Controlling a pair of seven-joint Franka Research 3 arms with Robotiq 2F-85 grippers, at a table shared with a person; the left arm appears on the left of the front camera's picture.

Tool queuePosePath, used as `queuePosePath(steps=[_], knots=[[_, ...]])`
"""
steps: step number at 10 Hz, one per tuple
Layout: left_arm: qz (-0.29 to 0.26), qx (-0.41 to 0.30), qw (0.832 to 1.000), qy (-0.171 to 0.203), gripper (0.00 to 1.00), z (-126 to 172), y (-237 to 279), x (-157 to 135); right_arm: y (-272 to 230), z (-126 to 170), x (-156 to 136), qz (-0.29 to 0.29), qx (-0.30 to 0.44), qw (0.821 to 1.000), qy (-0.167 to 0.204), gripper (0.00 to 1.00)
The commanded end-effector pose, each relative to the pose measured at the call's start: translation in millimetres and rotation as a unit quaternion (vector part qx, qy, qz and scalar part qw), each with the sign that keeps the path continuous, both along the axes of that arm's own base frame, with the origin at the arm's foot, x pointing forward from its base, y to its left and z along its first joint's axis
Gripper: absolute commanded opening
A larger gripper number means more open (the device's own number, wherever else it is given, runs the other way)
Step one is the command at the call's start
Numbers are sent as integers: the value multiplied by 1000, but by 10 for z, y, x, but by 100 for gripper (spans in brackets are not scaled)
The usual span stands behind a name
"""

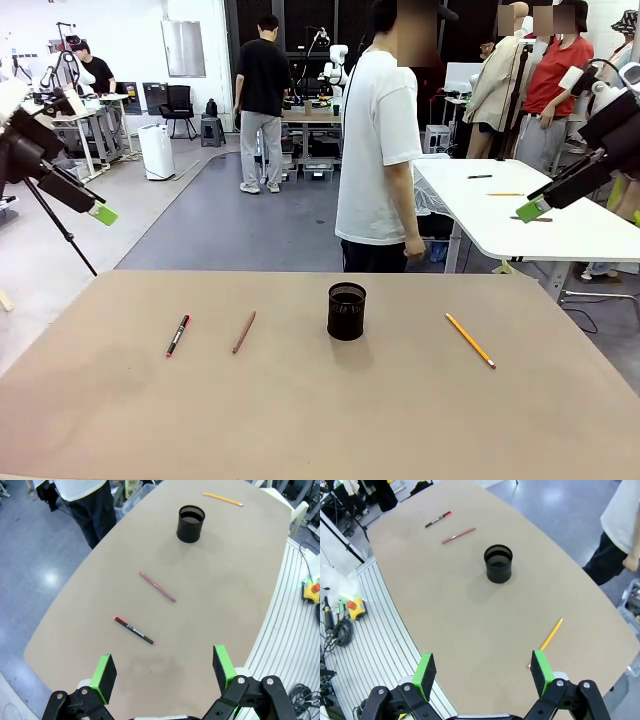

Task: Place the pens into the pen holder.
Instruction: Pick up a writing instrument from the table and place it into the Pen holder.

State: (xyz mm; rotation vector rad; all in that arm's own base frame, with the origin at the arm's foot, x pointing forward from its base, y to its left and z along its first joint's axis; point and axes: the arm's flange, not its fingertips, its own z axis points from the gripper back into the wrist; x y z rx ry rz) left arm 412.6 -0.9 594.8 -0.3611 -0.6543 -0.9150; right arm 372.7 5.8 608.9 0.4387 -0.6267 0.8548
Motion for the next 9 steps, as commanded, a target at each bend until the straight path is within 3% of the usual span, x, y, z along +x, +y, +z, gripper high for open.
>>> queuePosePath(steps=[1,9], knots=[[0,-3,1000,0,100,6,4,-4,11,8,-2,2,8,1000,2,100],[0,-3,1000,0,100,6,4,-4,11,8,-2,2,8,1000,2,100]])
